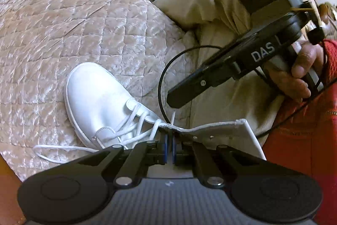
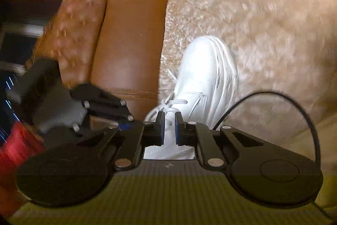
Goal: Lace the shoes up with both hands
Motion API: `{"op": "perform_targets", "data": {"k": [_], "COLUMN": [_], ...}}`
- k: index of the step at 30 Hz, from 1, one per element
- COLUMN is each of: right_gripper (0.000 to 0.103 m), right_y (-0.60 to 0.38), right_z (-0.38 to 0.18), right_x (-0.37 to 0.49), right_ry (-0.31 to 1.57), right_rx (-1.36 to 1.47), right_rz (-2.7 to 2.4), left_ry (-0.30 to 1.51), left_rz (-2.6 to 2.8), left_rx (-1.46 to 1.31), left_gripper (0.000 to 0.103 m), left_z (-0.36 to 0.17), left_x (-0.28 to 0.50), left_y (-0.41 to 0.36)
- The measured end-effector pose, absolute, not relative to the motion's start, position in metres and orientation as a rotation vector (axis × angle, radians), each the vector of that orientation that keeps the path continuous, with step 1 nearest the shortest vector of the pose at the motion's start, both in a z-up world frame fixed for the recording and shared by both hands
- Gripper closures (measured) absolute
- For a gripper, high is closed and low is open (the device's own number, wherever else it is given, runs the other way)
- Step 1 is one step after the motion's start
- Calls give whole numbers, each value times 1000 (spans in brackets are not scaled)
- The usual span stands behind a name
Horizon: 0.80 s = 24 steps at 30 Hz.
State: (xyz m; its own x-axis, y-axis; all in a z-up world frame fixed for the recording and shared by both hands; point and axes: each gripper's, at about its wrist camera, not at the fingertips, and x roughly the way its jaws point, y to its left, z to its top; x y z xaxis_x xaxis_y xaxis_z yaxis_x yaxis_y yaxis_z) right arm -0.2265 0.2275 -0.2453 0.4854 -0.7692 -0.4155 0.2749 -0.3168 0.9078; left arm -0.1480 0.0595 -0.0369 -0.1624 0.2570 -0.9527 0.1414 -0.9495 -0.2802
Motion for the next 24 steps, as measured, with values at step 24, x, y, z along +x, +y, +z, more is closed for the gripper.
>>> {"op": "perform_targets", "data": {"k": [24], "right_gripper": [67], "right_y": [219], "right_z": [-252], "right_x": [-210], "right_ry": [-505], "right_rx": [1610], "right_rz": [-1074], "left_ry": [-522], "left_rz": [2367], "left_rx": [-1921], "left_gripper": [99], "left_z": [-34], "left_x": [-140], "left_y": [59]}}
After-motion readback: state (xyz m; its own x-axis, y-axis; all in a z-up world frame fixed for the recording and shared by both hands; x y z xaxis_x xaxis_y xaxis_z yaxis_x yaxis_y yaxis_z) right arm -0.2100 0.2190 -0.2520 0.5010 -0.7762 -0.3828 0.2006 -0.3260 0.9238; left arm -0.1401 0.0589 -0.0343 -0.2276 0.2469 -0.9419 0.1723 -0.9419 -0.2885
